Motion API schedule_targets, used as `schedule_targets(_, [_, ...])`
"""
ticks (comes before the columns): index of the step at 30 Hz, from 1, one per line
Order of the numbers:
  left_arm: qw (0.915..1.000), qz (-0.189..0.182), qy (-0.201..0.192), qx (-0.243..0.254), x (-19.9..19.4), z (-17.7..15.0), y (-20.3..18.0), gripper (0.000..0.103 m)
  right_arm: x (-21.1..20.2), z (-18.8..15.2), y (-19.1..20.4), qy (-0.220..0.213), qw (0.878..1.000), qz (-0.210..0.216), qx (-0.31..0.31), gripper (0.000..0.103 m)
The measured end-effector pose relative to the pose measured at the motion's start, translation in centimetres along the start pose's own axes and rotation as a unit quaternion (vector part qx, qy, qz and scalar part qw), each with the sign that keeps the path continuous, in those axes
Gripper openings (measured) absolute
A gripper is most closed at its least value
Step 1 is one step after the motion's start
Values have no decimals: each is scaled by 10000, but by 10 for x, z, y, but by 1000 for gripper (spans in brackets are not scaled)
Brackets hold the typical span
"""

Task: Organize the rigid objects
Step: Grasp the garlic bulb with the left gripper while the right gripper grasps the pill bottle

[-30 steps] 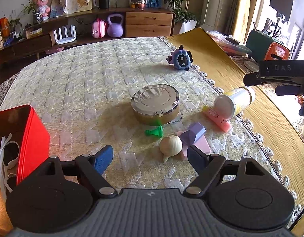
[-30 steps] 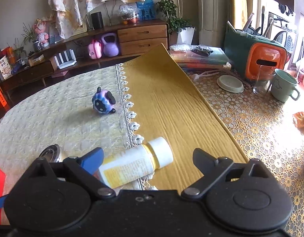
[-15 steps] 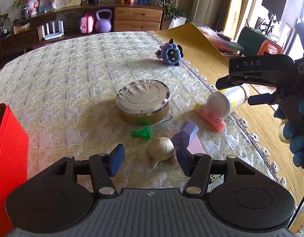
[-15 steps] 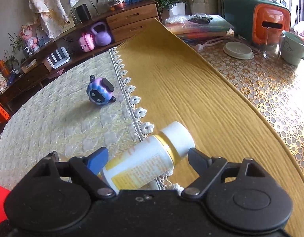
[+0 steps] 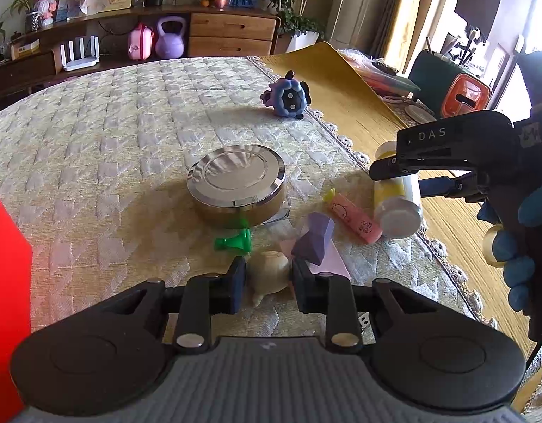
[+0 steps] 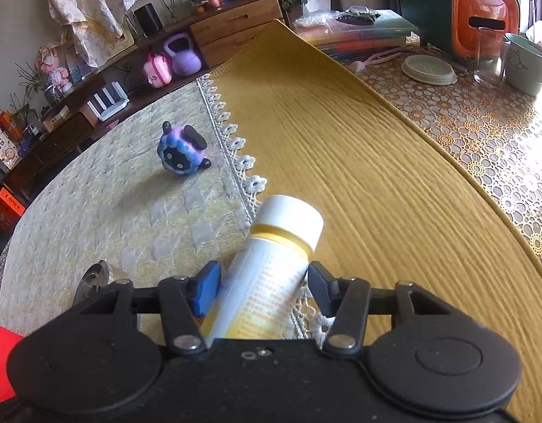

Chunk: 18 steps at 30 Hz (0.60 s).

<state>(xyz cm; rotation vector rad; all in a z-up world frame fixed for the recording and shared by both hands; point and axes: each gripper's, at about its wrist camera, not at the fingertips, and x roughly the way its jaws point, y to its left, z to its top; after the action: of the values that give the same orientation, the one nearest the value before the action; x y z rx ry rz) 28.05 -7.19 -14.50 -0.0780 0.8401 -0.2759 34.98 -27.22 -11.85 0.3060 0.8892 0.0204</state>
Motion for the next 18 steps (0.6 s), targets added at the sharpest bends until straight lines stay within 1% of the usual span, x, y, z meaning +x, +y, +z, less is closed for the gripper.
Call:
schedule_targets(5, [9999,83,63,-19,-5,-1,-1,27,-11,-8,-2,24,9999,48,-107,48])
schedule_targets(13, [9995,124,141,-239,-24,-5,4,27,-43,-30,-1,86,9991,279,-318,48])
schedule_targets(18, [9994,139,138,-289,-42,-8,2,27,-70,-41,9,69,9976,417,-543,47])
